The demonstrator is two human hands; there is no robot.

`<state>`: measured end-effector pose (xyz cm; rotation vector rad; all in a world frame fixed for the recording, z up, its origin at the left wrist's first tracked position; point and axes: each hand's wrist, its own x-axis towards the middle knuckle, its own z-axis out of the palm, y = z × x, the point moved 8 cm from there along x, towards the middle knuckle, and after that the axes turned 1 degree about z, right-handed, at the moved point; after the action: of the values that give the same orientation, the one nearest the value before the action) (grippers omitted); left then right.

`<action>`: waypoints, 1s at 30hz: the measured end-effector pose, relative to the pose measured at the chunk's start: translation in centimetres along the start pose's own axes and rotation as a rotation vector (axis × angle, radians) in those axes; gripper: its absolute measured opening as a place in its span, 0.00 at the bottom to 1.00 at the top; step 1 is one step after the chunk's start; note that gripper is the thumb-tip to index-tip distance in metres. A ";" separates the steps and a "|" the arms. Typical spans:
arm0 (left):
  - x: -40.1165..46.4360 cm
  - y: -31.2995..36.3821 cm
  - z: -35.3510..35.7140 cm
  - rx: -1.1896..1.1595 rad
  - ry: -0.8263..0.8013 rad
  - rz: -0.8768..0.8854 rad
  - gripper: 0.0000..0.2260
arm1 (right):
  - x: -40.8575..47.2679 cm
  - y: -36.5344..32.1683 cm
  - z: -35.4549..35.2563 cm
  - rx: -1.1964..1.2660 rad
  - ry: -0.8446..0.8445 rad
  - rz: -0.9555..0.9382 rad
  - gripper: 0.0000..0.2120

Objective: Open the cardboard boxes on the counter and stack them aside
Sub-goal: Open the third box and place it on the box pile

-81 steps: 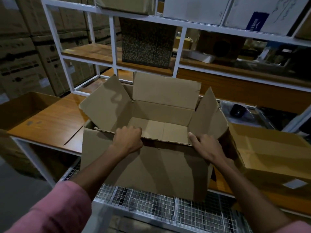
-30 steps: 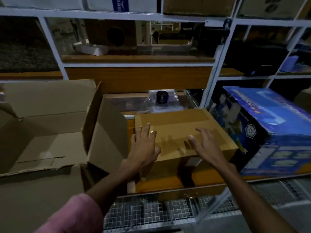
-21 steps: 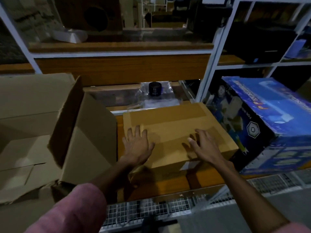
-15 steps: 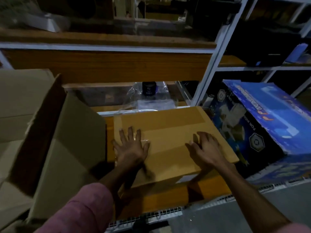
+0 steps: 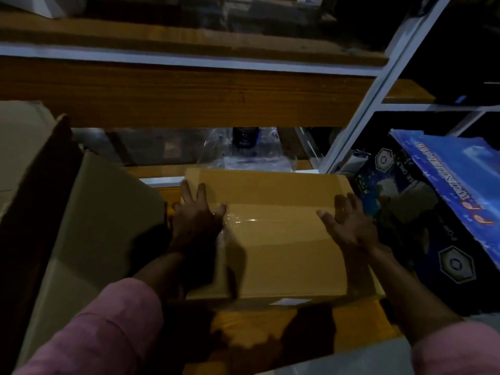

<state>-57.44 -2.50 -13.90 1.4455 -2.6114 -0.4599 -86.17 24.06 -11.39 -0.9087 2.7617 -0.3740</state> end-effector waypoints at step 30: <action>-19.9 1.3 -6.3 -0.073 0.368 0.268 0.49 | -15.0 4.7 -2.9 0.295 0.381 -0.259 0.32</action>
<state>-46.21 13.63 -6.68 1.0214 -2.4106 -0.2285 -77.72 37.27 -8.31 -1.2216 2.7977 -1.0693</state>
